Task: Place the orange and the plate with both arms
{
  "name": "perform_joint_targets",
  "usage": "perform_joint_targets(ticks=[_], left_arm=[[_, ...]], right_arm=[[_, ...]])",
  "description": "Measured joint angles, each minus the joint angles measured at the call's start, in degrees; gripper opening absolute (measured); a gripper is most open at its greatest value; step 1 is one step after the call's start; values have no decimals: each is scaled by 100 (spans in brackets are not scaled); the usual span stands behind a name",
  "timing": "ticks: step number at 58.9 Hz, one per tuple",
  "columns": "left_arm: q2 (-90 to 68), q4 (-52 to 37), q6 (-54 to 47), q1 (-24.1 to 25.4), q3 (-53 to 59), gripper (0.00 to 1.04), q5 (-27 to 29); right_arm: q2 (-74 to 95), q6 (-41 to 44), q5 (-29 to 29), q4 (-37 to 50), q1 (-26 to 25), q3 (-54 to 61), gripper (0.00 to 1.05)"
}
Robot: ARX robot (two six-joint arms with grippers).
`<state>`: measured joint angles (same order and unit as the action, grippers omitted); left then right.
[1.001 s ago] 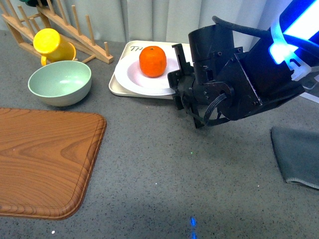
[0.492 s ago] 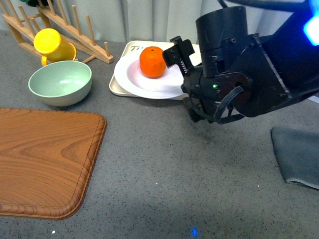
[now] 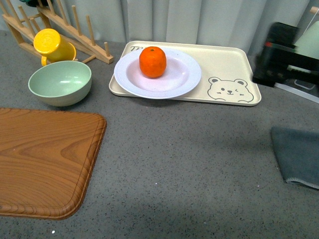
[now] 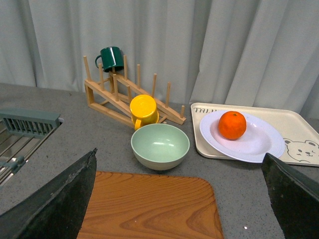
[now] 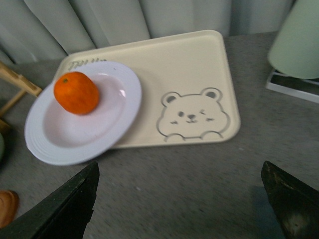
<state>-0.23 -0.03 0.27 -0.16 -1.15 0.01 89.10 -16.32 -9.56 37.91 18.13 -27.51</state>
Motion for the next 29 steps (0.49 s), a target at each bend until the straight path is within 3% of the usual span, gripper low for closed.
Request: perform_joint_targets(ticks=[12,29], left_arm=[[0,0,0,2,0,98,0],[0,0,0,0,0,98,0]], right_arm=[[-2518,1303,446,-704,-417,1390,95],[-5849,2133,549,-2094,-616,2321,95]])
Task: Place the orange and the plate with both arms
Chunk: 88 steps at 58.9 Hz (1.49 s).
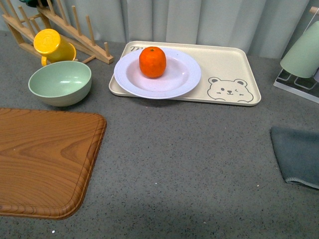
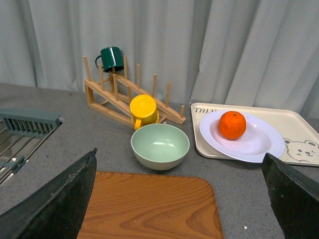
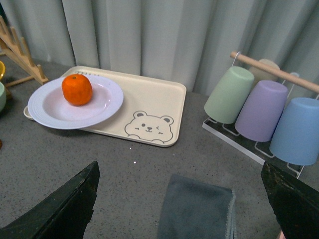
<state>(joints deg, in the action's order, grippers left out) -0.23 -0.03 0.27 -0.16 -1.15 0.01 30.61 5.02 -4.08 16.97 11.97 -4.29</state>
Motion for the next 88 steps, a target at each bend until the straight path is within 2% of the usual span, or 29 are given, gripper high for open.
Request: perform_joint_targets(ticks=[9,11,13,18,28,33,41,53,60,76,78,83,88], left_arm=[[0,0,0,0,0,98,0],[0,0,0,2,0,98,0],[0,0,0,0,0,98,0],[0,0,0,0,0,98,4],[0,0,-2,0,0,98,4],[0,0,-2,0,0,98,2],[0,0,-2,0,0,98,4],[0,0,0,0,0,98,2],[0,0,0,0,0,98,7],[2,0,-2,2,0,98,2],[2,0,-2,0,0,98,4],[2,0,-2,0,0,98,2],[2,0,0,0,0,98,2]], right_arm=[[-776,66,52,-129,-59,105,95],[-750,-11,-144,26,-20,168,92],[-750,-131,-518,402,7,321,86],[-868,-319,-632,426,-103,400,71],[-1366,-426,-326,28,-411,400,41],[-1572,-439,302,-212,-896,400,25],[-1814,-437,385,-420,-1174,400,1],[-2076,-446,413,-693,-1182,400,1],[-2883,-444,415,-1650,-1182,396,1],[-3032,-444,415,-1687,-1182,396,1],[-3036,-444,417,-1687,-1182,396,6],[-3036,-444,415,-1687,-1182,396,29],[-3036,-444,415,-1687,-1182,396,45]])
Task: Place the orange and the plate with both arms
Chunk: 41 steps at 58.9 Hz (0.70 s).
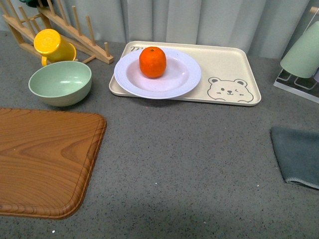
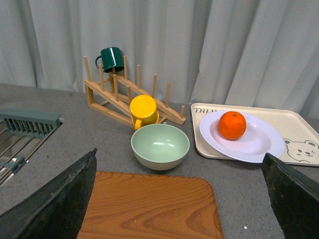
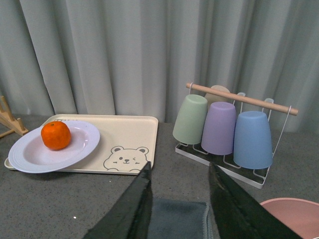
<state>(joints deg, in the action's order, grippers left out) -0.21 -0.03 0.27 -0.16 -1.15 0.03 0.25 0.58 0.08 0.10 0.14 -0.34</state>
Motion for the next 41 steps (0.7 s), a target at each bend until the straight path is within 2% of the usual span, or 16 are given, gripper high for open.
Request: perform_joint_targets(ticks=[17,41], left_arm=[[0,0,-2,0,0,98,0],[0,0,0,2,0,98,0]], right_arm=[[0,0,0,0,0,0,96],[0,-20,0,0,0,0,95]])
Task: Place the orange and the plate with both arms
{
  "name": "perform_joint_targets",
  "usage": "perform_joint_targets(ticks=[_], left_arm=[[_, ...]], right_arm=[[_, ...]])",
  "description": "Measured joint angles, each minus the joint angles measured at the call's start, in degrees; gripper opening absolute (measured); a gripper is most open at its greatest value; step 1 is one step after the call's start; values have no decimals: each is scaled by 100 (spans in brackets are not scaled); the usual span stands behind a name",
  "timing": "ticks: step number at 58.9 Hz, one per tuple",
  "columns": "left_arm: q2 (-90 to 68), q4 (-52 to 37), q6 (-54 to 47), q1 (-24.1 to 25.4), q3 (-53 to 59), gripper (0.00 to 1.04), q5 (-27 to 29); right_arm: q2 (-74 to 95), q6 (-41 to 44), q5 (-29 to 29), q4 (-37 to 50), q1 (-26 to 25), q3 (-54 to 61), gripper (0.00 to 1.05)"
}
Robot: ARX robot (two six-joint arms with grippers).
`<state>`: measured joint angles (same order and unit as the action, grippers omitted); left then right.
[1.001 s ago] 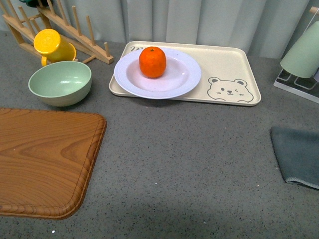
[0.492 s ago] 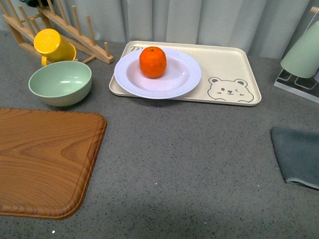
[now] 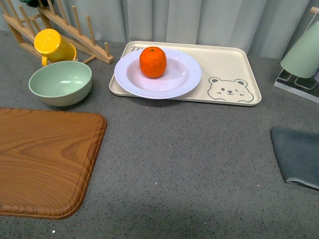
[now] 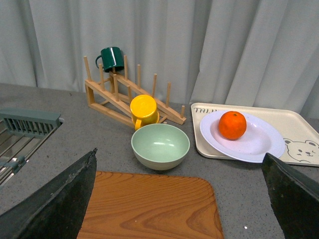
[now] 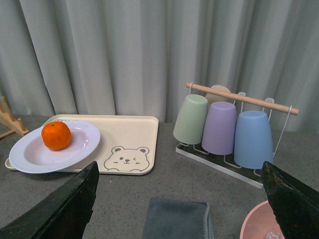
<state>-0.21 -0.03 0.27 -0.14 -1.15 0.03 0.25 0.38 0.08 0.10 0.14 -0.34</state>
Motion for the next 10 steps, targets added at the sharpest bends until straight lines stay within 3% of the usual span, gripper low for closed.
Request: perform_joint_targets(ticks=[10], left_arm=[[0,0,0,0,0,98,0]], right_arm=[[0,0,0,0,0,0,95]])
